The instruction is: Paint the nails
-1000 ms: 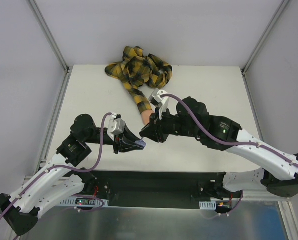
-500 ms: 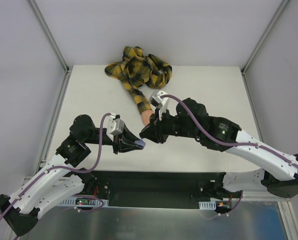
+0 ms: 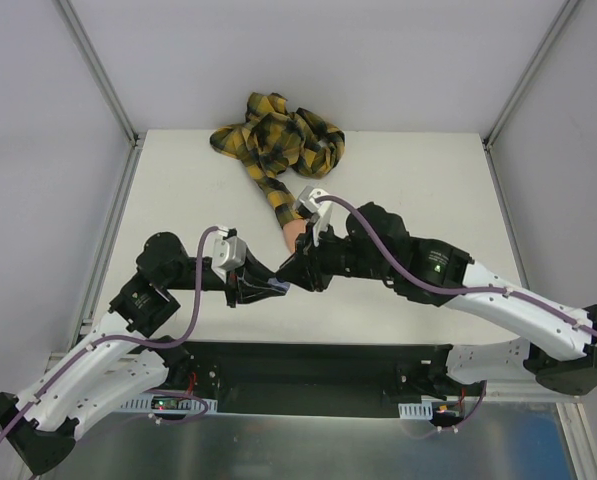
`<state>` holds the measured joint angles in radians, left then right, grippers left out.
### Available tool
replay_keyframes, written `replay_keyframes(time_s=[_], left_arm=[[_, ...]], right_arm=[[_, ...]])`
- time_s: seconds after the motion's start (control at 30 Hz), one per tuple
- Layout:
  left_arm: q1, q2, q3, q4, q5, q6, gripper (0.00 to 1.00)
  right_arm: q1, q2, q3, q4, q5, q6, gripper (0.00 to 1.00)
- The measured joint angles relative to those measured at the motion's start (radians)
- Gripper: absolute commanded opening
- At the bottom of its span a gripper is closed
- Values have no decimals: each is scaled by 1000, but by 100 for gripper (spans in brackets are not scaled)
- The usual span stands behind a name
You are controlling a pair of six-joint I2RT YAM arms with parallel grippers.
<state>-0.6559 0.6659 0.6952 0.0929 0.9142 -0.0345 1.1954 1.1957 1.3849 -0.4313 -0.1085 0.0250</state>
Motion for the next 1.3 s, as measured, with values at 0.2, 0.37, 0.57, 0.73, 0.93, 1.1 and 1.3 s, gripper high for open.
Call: replay_keyframes(time_s=[0.2, 0.37, 0.57, 0.73, 0.93, 1.1, 1.3], left_arm=[[0, -13, -9, -42, -28, 1, 0], [0, -29, -27, -95, -64, 2, 0], [-6, -37, -37, -119, -111, 2, 0], [-6, -38, -40, -127, -141, 2, 0], [-6, -34, -40, -117, -138, 3, 0], [-6, -14, -38, -74, -95, 2, 0], [-8, 16, -23, -19, -19, -6, 0]], right_arm=[[40, -22, -89, 101, 76, 14, 1], [160, -28, -157, 164, 339, 45, 0], [314, 19, -158, 175, 714, 122, 1], [332, 18, -202, 229, 814, 213, 6], [327, 19, -195, 219, 811, 232, 44], [303, 16, -147, 129, 753, 133, 70], [235, -43, -77, 41, 490, -85, 84]])
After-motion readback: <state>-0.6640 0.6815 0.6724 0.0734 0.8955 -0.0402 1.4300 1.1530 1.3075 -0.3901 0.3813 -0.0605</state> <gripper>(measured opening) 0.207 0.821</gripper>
